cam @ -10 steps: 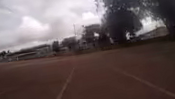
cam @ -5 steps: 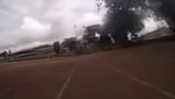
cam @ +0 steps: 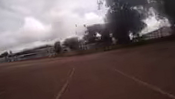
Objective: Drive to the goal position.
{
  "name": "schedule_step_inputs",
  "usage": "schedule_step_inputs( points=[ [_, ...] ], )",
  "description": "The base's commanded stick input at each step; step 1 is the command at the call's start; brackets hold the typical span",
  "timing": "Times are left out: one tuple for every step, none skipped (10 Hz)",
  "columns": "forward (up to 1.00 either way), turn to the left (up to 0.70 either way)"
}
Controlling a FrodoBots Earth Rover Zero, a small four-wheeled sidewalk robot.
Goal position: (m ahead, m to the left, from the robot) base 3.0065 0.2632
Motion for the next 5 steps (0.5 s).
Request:
schedule_step_inputs(
  points=[
    [0.85, 0.00],
    [0.85, 0.00],
    [0.74, 0.00],
    [0.30, 0.00],
    [0.00, 0.00]
  ],
)
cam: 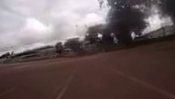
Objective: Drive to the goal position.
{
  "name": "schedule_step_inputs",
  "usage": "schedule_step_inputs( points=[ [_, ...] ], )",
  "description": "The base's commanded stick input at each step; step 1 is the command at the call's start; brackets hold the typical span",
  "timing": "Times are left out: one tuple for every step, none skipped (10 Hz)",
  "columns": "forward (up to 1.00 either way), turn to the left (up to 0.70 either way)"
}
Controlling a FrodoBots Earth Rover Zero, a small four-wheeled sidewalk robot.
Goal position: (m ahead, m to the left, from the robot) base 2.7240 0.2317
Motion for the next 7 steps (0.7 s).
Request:
schedule_step_inputs(
  points=[
    [0.00, 0.00],
    [0.00, 0.00],
    [0.00, 0.00],
    [0.00, 0.00],
    [0.00, 0.00],
    [0.00, 0.00],
    [0.00, 0.00]
  ],
)
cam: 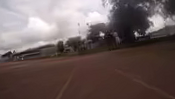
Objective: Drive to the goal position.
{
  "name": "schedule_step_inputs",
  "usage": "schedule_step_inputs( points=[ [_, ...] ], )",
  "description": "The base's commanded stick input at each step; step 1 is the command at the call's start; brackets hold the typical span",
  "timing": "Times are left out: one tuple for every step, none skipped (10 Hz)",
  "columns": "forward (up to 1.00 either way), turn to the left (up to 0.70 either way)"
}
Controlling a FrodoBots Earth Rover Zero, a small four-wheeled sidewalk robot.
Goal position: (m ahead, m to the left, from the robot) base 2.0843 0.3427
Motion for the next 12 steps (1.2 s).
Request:
schedule_step_inputs(
  points=[
    [0.00, 0.00],
    [0.34, 0.00],
    [0.80, 0.00],
    [0.84, 0.00],
    [0.85, 0.00],
    [0.85, 0.00],
    [0.85, 0.00],
    [0.85, 0.00],
    [0.85, 0.00],
    [0.85, 0.00],
    [0.85, 0.00],
    [0.85, 0.00]
  ],
)
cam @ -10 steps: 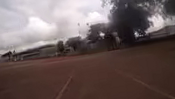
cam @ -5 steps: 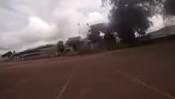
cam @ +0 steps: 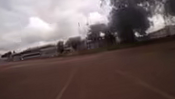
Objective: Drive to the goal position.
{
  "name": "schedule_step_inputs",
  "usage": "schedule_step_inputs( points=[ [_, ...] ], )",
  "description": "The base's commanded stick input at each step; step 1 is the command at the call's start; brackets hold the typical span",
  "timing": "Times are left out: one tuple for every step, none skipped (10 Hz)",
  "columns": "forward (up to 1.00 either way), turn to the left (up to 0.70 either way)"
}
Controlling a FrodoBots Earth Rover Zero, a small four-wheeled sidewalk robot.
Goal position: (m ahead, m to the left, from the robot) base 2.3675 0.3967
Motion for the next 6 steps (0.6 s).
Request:
schedule_step_inputs(
  points=[
    [0.85, 0.00],
    [0.85, 0.00],
    [0.85, 0.00],
    [0.85, 0.00],
    [0.85, 0.00],
    [0.85, 0.00]
  ],
)
